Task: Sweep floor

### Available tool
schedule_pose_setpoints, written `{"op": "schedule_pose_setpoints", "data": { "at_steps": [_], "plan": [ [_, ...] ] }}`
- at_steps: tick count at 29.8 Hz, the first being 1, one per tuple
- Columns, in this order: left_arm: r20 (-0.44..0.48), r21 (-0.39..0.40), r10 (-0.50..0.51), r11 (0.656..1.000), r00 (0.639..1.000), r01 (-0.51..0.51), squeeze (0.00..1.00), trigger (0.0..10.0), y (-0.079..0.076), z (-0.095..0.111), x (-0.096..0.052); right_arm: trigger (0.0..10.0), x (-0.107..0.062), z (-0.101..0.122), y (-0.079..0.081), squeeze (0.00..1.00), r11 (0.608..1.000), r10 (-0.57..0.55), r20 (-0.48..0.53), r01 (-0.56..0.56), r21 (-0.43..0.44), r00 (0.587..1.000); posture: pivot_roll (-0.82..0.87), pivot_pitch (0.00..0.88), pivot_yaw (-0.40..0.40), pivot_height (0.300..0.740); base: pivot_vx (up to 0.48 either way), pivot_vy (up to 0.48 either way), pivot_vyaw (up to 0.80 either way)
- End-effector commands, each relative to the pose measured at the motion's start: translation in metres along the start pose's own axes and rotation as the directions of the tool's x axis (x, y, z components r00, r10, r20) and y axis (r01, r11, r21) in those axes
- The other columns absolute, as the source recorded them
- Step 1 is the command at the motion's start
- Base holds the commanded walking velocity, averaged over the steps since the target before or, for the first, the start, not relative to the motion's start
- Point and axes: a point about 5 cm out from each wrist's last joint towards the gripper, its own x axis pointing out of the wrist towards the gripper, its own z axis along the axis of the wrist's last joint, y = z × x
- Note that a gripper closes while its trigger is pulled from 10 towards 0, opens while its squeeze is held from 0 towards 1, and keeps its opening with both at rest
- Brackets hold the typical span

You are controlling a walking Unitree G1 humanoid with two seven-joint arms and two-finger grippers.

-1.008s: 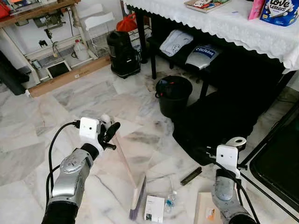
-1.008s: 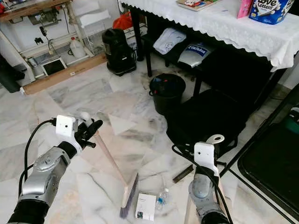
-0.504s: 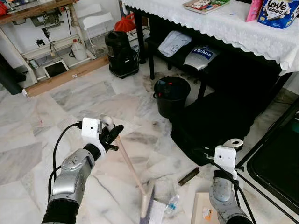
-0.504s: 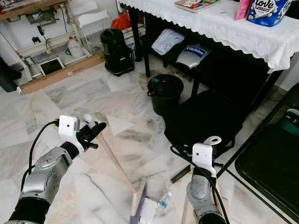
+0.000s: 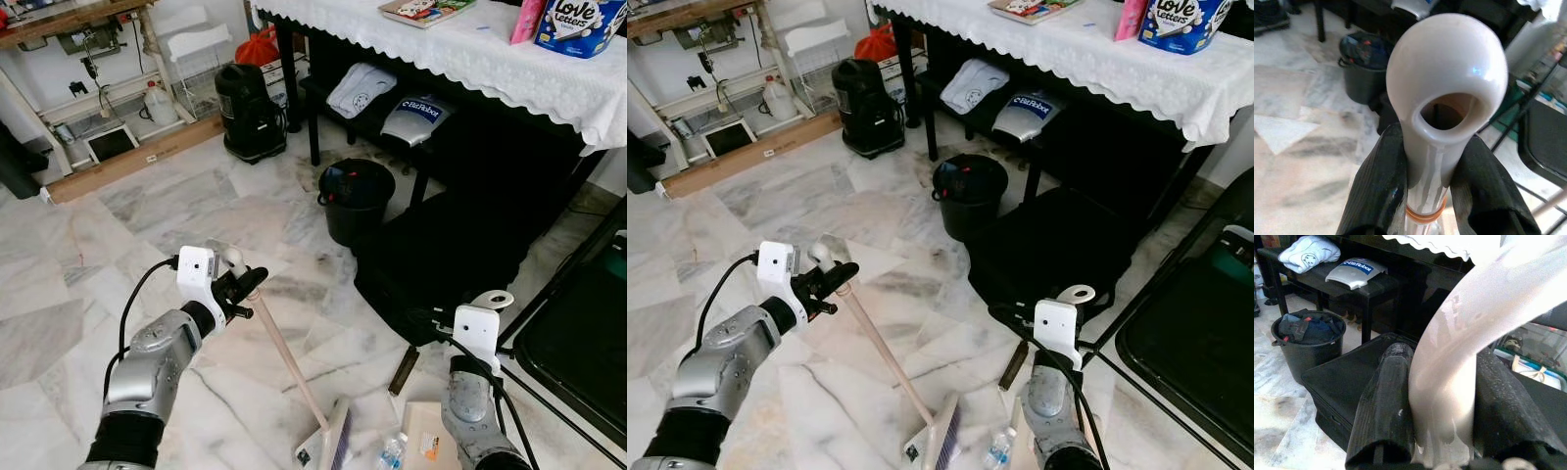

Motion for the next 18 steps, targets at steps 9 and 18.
{"op": "schedule_pose_setpoints", "data": {
  "at_steps": [9, 18],
  "plan": [
    [-0.028, -0.117, -0.182, 0.977, 0.983, 0.178, 0.0, 10.0, -0.02, 0.006, -0.004, 10.0, -0.02, -0.019, 0.015, 0.0, 0.997, 0.04, -0.144, -0.031, 0.067, 0.989, 0.02, 0.108, 0.127, 0.74, 0.0, 0.0, 0.0],
    [-0.006, -0.145, -0.173, 0.975, 0.985, 0.17, 0.0, 10.0, -0.028, 0.005, 0.002, 10.0, -0.018, -0.019, 0.012, 0.0, 0.998, 0.03, -0.142, -0.021, 0.063, 0.989, 0.01, 0.104, 0.128, 0.74, 0.0, 0.0, 0.0]
  ]
}}
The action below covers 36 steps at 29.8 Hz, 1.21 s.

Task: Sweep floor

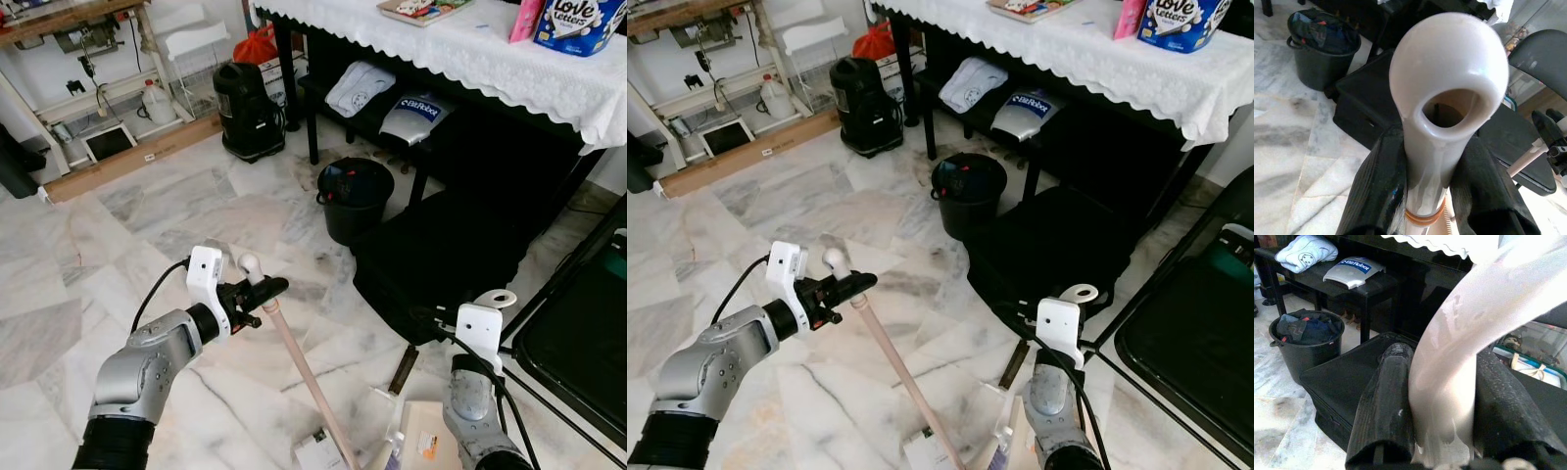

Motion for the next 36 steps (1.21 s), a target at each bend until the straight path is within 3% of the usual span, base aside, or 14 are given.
{"op": "schedule_pose_setpoints", "data": {
  "at_steps": [1, 4, 6, 11, 15, 17, 23, 30, 36],
  "plan": [
    [0.022, -0.025, -0.029, 0.999, 0.999, 0.029, 0.0, 10.0, -0.004, 0.003, 0.0, 10.0, -0.02, -0.02, 0.013, 0.0, 0.998, 0.035, -0.138, -0.028, 0.054, 0.99, 0.01, 0.104, 0.128, 0.74, 0.0, 0.0, 0.0],
    [0.076, -0.015, 0.008, 1.0, 0.997, -0.006, 0.0, 10.0, 0.0, 0.013, -0.001, 10.0, -0.02, -0.02, 0.012, 0.0, 0.998, 0.034, -0.138, -0.027, 0.052, 0.99, 0.01, 0.102, 0.128, 0.74, 0.0, 0.0, 0.0],
    [0.162, -0.026, 0.038, 0.999, 0.986, -0.034, 0.0, 10.0, 0.004, 0.028, -0.005, 10.0, -0.02, -0.021, 0.011, 0.0, 0.998, 0.034, -0.141, -0.027, 0.049, 0.989, 0.01, 0.102, 0.126, 0.74, 0.0, 0.0, 0.0],
    [0.219, 0.024, 0.063, 0.997, 0.974, -0.07, 0.0, 10.0, 0.008, 0.04, -0.011, 10.0, -0.02, -0.022, 0.011, 0.0, 0.998, 0.036, -0.145, -0.029, 0.048, 0.989, 0.01, 0.105, 0.125, 0.74, 0.0, 0.0, 0.0],
    [0.206, 0.08, 0.072, 0.993, 0.976, -0.09, 0.0, 10.0, 0.01, 0.039, -0.015, 10.0, -0.021, -0.022, 0.012, 0.0, 0.998, 0.039, -0.146, -0.032, 0.049, 0.988, 0.01, 0.108, 0.123, 0.74, 0.0, 0.0, 0.0],
    [0.158, 0.168, 0.068, 0.981, 0.985, -0.095, 0.0, 10.0, 0.011, 0.031, -0.015, 10.0, -0.021, -0.022, 0.013, 0.0, 0.998, 0.042, -0.146, -0.035, 0.051, 0.988, 0.01, 0.111, 0.123, 0.74, 0.0, 0.0, 0.0],
    [0.085, 0.261, 0.045, 0.963, 0.995, -0.065, 0.0, 10.0, 0.01, 0.023, -0.014, 10.0, -0.022, -0.021, 0.013, 0.0, 0.997, 0.042, -0.142, -0.033, 0.063, 0.989, 0.02, 0.117, 0.126, 0.74, 0.0, 0.0, 0.0],
    [0.072, 0.279, 0.05, 0.958, 0.996, -0.068, 0.0, 10.0, 0.013, 0.021, -0.013, 10.0, -0.021, -0.02, 0.014, 0.0, 0.988, 0.024, -0.162, 0.002, 0.155, 0.987, 0.02, 0.121, 0.13, 0.74, 0.0, 0.0, 0.0],
    [0.072, 0.28, 0.075, 0.956, 0.995, -0.092, 0.0, 10.0, 0.018, 0.017, -0.012, 10.0, -0.017, -0.01, 0.025, 0.0, 0.974, 0.102, -0.127, -0.073, 0.212, 0.987, 0.02, 0.129, 0.132, 0.74, 0.0, 0.0, 0.0]
  ]
}}
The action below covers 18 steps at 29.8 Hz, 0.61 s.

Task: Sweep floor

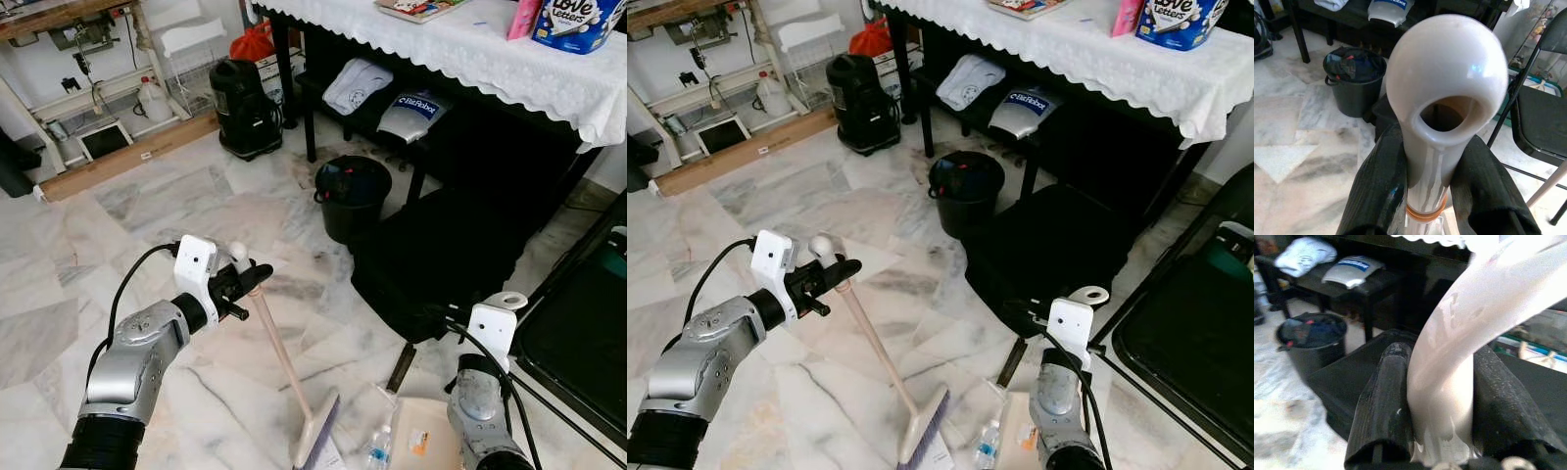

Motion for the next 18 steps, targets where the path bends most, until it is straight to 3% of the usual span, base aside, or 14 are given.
{"op": "schedule_pose_setpoints", "data": {
  "at_steps": [1, 10, 18],
  "plan": [
    [0.002, 0.017, 0.013, 1.0, 1.0, -0.013, 0.0, 10.0, 0.0038, 0.0008, -0.0014, 10.0, -0.0183, -0.0148, 0.0268, 0.0, 0.993, 0.048, -0.128, -0.033, 0.114, 0.991, 0.02, 0.13, 0.131, 0.74, 0.0, 0.0, 0.0],
    [0.0, 0.019, 0.005, 1.0, 1.0, -0.005, 0.0, 10.0, 0.0021, -0.0009, -0.0002, 10.0, -0.0102, -0.0085, 0.0307, 0.0, 0.989, 0.079, -0.122, -0.062, 0.135, 0.989, 0.03, 0.133, 0.127, 0.74, 0.0, 0.0, 0.0],
    [-0.066, 0.05, 0.003, 0.999, 0.998, 0.001, 0.0, 10.0, 0.0045, -0.0083, -0.0028, 10.0, -0.0095, -0.0087, 0.0314, 0.0, 0.987, 0.088, -0.129, -0.069, 0.143, 0.988, 0.03, 0.133, 0.13, 0.74, 0.0, 0.0, 0.0]
  ]
}}
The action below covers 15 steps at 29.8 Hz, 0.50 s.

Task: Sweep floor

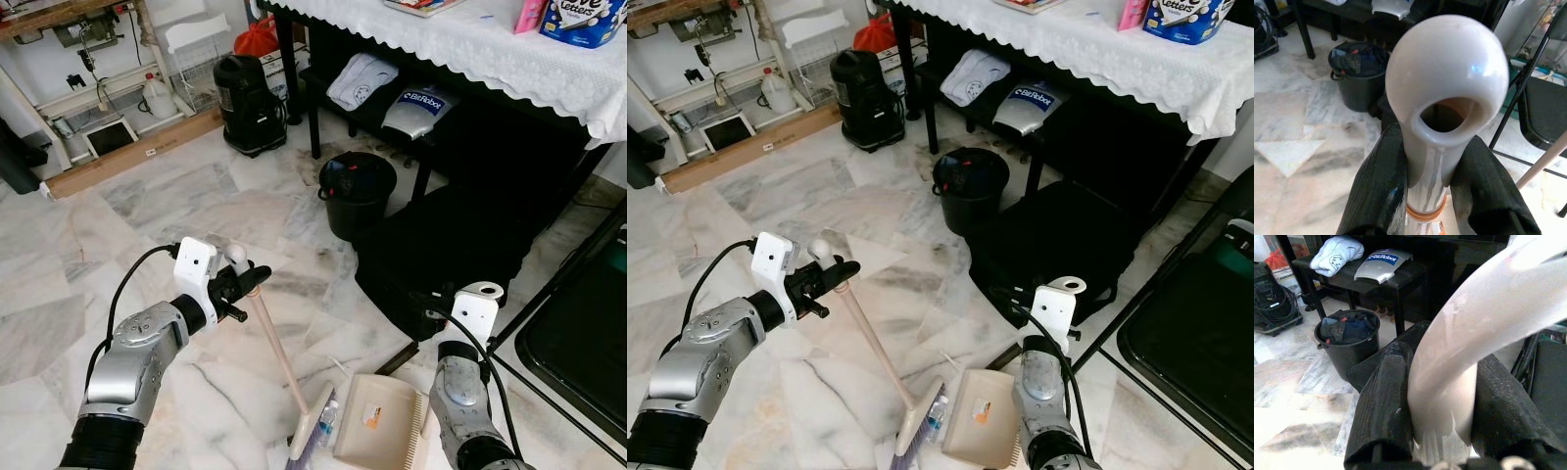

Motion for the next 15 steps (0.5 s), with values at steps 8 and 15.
{"op": "schedule_pose_setpoints", "data": {
  "at_steps": [8, 15],
  "plan": [
    [-0.158, 0.06, 0.045, 0.998, 0.986, -0.035, 0.0, 10.0, 0.007, -0.023, -0.008, 10.0, -0.021, -0.027, 0.001, 0.0, 0.999, -0.004, -0.133, 0.008, 0.031, 0.991, 0.03, 0.135, 0.136, 0.74, 0.0, 0.0, 0.0],
    [-0.215, 0.012, -0.019, 1.0, 0.976, 0.022, 0.0, 10.0, 0.0, -0.03, -0.012, 10.0, -0.023, -0.029, 0.0, 0.0, 1.0, -0.005, -0.14, 0.009, 0.026, 0.99, 0.03, 0.128, 0.136, 0.74, 0.0, 0.0, 0.0]
  ]
}}
